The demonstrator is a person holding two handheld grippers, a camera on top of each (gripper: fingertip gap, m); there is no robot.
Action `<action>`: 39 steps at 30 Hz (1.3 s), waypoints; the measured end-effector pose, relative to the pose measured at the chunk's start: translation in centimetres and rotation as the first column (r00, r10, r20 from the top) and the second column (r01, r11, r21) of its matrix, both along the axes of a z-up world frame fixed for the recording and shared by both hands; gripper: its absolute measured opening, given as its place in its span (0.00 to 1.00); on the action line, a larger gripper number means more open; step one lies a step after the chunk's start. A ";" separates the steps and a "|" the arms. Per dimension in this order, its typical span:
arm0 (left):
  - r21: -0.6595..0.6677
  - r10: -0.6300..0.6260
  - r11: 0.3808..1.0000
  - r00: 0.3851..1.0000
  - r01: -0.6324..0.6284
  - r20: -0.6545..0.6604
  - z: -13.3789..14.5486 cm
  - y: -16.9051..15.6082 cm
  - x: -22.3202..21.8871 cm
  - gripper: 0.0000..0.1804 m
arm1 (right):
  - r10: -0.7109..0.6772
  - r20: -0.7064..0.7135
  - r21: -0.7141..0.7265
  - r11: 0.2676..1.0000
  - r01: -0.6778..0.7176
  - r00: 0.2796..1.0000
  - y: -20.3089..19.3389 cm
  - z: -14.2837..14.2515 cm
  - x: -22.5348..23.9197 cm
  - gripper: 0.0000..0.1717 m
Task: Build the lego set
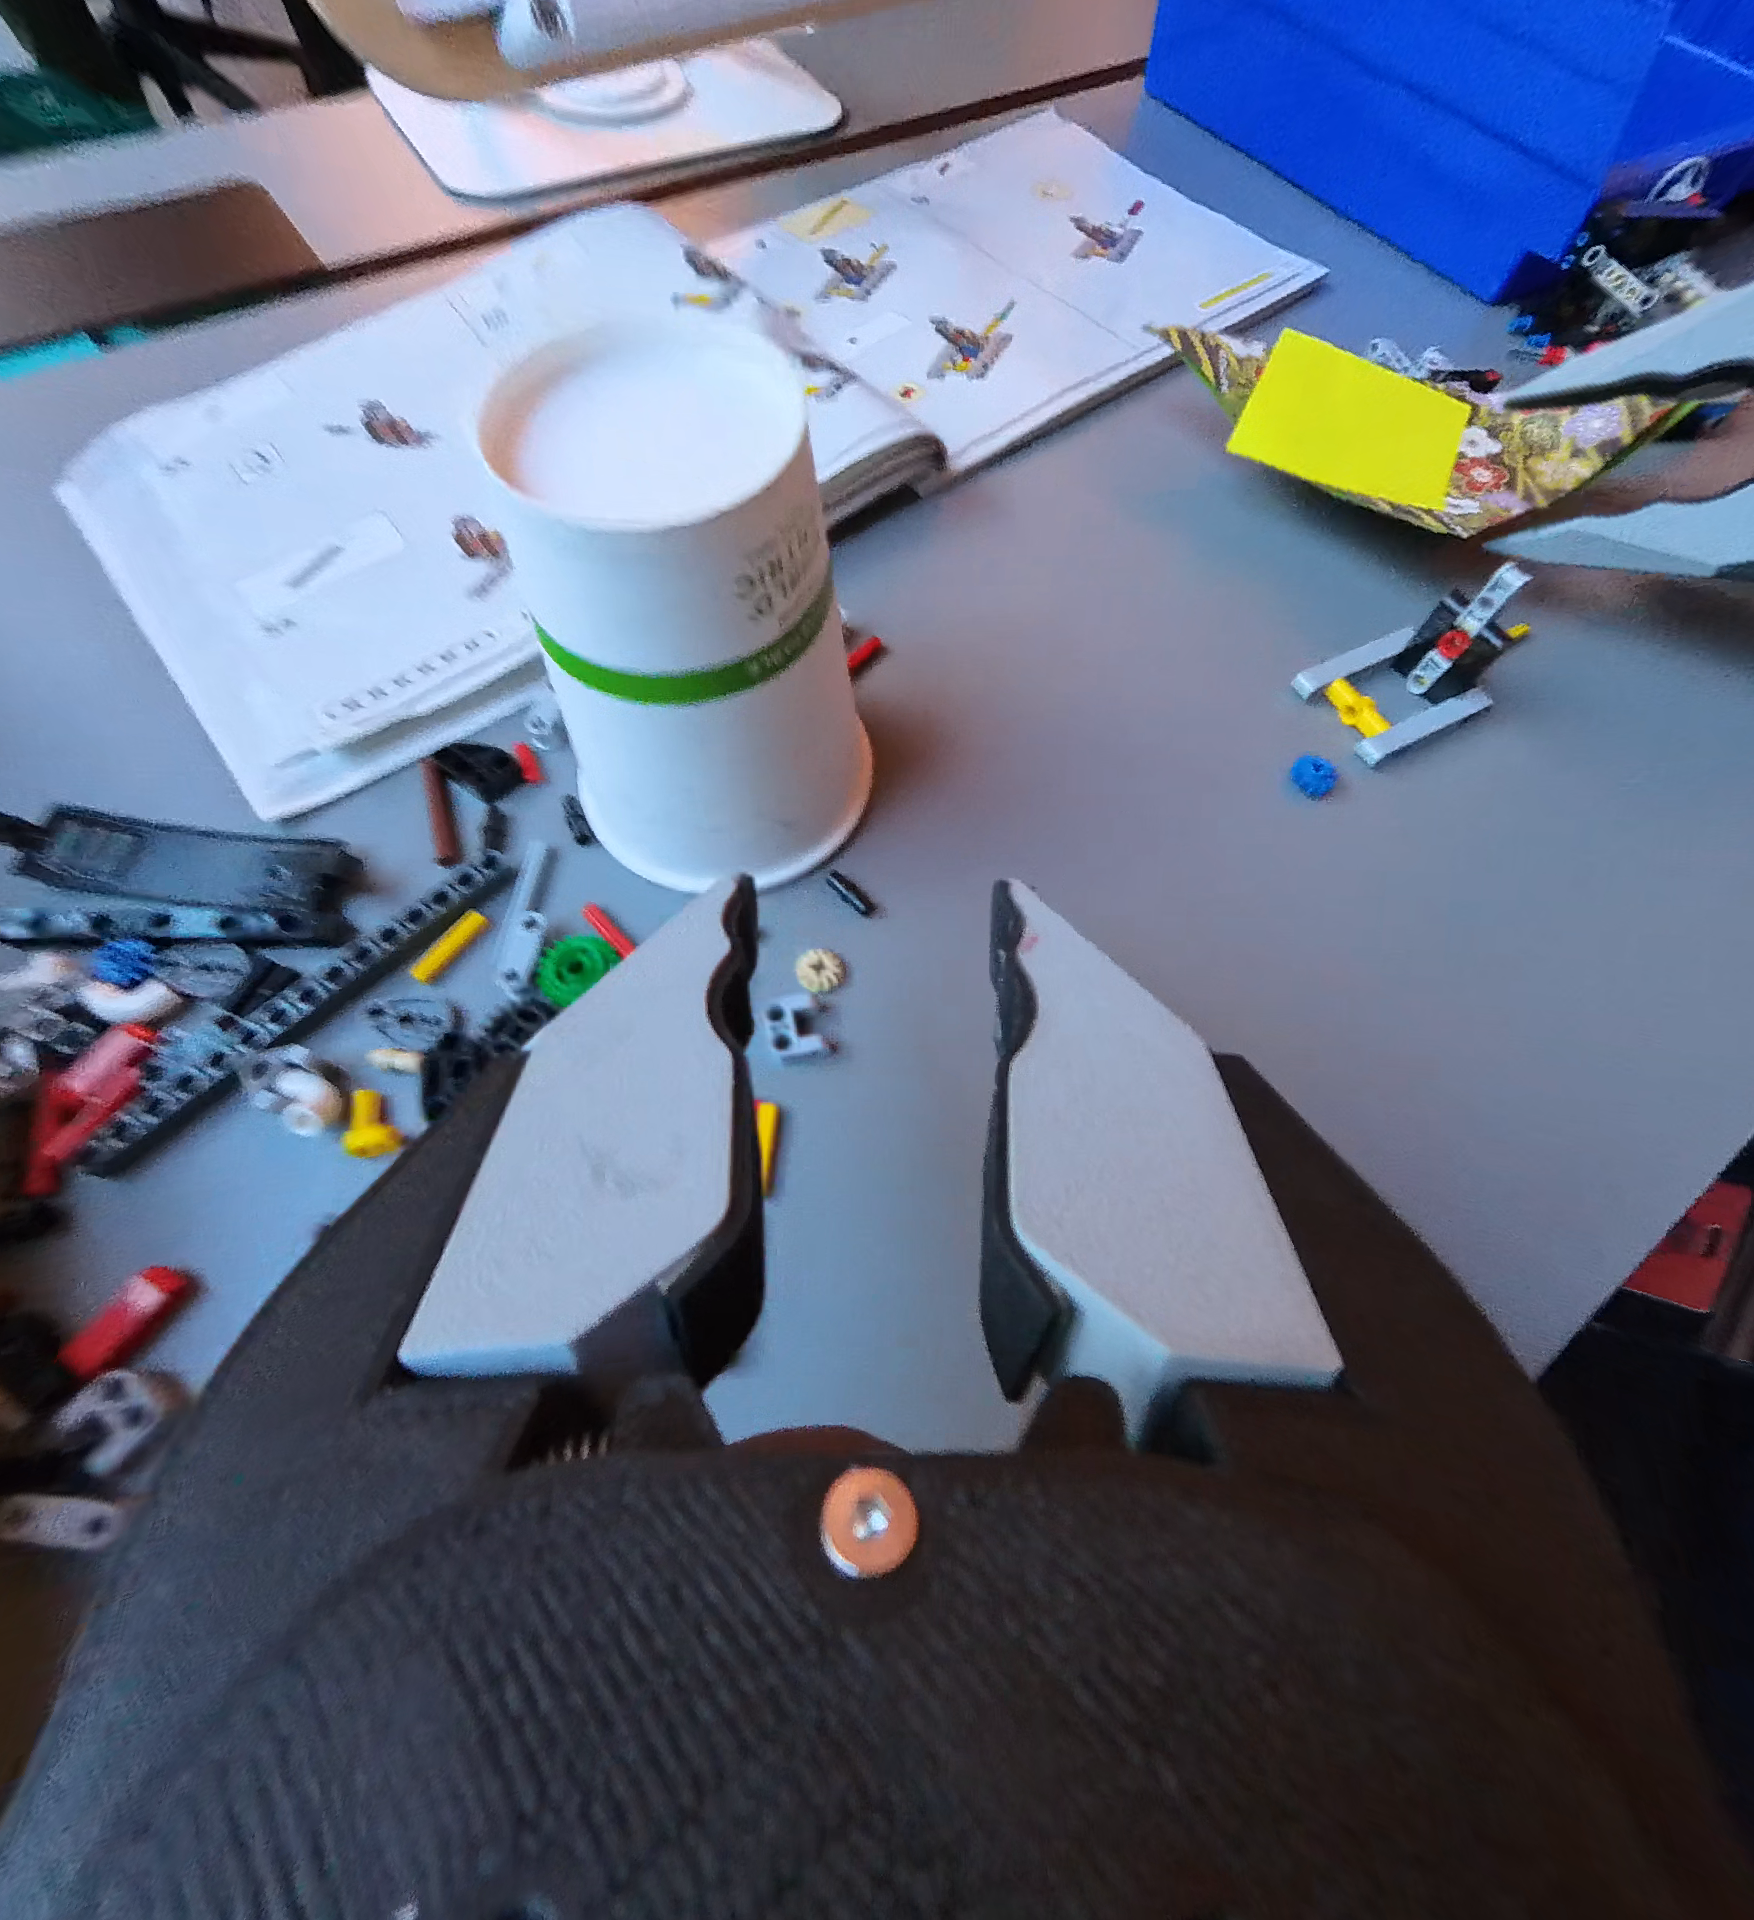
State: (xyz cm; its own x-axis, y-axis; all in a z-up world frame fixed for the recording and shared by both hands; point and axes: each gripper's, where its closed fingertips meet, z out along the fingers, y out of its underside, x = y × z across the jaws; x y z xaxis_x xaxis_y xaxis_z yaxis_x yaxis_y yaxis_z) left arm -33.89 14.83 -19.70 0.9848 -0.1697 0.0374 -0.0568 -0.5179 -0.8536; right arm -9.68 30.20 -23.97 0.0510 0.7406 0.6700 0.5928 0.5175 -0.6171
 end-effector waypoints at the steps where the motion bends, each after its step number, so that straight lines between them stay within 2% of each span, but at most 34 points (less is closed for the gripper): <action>1: 0.011 -0.010 1.000 1.000 0.010 -0.026 0.8 0.2 -0.2 0.24 | -0.003 0.011 0.005 1.000 0.003 1.000 0.1 -0.2 -0.1 0.21; 6: 0.005 -0.124 0.992 0.977 0.127 -0.174 4.3 2.0 0.4 0.20 | -0.026 0.062 0.050 0.999 0.023 0.998 0.5 -1.0 -0.2 0.22; 11: -0.092 -0.212 0.977 0.911 0.192 -0.355 4.7 5.1 0.1 0.21 | -0.056 0.105 0.091 0.995 0.046 0.993 1.1 -1.6 -0.4 0.20; 13: -0.153 -0.248 0.967 0.900 0.205 -0.358 3.8 5.9 0.0 0.20 | -0.055 0.106 0.108 0.993 0.043 0.993 1.0 -1.5 -0.4 0.15; 16: -0.233 -0.265 0.953 0.906 0.193 -0.331 2.1 6.7 -0.4 0.22 | -0.062 0.093 0.137 0.989 0.049 0.994 1.1 -1.0 -0.3 0.00; 18: -0.237 -0.250 0.956 0.905 0.174 -0.343 2.2 7.0 -0.8 0.18 | -0.074 0.087 0.142 0.988 0.061 0.994 1.3 -0.7 -0.1 0.00; 21: -0.254 -0.277 0.948 0.892 0.193 -0.358 2.6 6.8 -0.4 0.02 | -0.075 0.075 0.138 0.988 0.064 0.994 1.3 -0.4 0.0 0.00; 26: -0.290 -0.290 0.941 0.859 0.175 -0.423 2.6 6.7 -0.4 0.00 | -0.075 0.010 0.167 0.983 0.072 0.997 1.1 1.2 0.2 0.00; 30: -0.263 -0.281 0.949 0.840 0.172 -0.465 3.5 6.7 0.0 0.00 | -0.087 -0.019 0.208 0.974 0.089 0.996 1.2 2.2 0.6 0.00; 36: -0.166 -0.263 0.963 0.861 0.210 -0.436 6.5 6.0 2.5 0.00 | -0.100 -0.082 0.330 0.936 0.122 0.992 1.2 4.3 1.3 0.00; 39: -0.121 -0.280 0.960 0.883 0.252 -0.377 7.0 5.2 4.9 0.00 | -0.108 -0.092 0.431 0.892 0.137 0.990 1.1 5.3 1.6 0.00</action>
